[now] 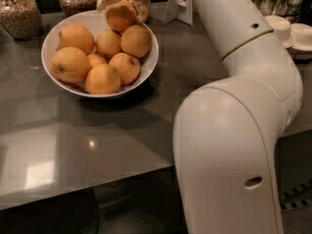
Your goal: Pick orange from white bowl
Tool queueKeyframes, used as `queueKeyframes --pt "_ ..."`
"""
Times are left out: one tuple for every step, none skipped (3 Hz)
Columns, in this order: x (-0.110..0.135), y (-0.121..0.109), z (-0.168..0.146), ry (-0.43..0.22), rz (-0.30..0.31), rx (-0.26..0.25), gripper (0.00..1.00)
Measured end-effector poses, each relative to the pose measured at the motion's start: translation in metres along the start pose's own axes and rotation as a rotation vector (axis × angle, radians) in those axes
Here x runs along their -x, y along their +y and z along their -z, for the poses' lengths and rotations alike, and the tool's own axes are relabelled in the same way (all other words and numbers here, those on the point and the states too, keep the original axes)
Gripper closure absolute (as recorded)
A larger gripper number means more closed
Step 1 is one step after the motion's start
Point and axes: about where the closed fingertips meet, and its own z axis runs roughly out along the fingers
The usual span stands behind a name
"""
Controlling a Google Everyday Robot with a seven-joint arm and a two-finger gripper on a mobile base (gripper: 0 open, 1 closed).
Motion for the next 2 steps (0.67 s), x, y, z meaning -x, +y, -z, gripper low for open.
queueKeyframes --pt "0.0031 0.0024 -0.0074 -0.018 0.002 0.01 0.37" --pt "0.0032 0.0047 -0.0133 -0.023 0.001 0.017 0.43"
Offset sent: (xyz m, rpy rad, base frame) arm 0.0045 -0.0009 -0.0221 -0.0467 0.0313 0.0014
